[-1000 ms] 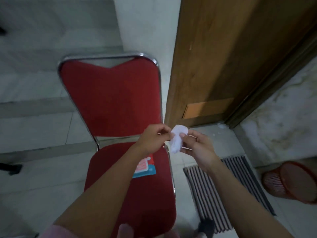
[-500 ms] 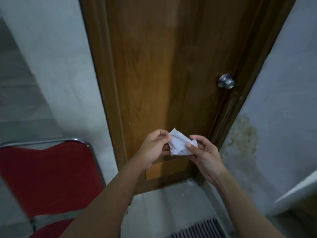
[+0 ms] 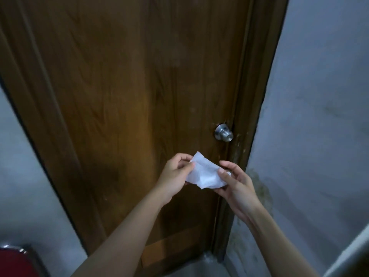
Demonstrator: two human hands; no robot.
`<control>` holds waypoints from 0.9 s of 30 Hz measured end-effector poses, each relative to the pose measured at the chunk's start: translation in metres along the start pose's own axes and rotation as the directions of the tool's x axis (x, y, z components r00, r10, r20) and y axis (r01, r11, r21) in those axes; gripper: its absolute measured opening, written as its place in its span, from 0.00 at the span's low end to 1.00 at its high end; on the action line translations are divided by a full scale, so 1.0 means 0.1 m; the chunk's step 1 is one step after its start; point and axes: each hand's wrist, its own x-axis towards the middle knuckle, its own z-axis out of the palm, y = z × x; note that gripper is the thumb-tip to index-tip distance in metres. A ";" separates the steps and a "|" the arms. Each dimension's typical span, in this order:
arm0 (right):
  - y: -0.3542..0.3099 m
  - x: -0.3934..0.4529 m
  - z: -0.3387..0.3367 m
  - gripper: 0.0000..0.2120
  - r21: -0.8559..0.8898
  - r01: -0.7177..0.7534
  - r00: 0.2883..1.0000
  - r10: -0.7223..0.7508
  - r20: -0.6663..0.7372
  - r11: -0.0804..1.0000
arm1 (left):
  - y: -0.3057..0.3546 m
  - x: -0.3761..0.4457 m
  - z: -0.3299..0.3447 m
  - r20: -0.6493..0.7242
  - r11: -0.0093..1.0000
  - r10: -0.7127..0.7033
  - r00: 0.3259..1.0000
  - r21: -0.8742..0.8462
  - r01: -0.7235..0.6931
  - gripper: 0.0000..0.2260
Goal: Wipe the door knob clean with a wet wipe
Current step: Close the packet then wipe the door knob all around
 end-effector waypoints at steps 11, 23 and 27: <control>-0.41 1.37 -0.25 0.19 -0.174 0.008 0.999 0.001 0.053 0.985 | 0.19 1.32 0.39 0.141 0.979 0.003 0.990 0.200 -0.032 0.13; -0.41 2.17 -0.63 0.19 -0.513 0.238 0.952 -0.302 -0.045 0.825 | 0.06 2.17 0.67 0.311 0.994 -0.068 0.948 -0.062 0.091 0.10; -0.26 2.29 -0.74 0.09 -0.738 0.510 0.738 -0.666 0.110 0.443 | 0.04 2.28 0.86 0.152 0.992 -0.045 0.987 -0.109 0.062 0.11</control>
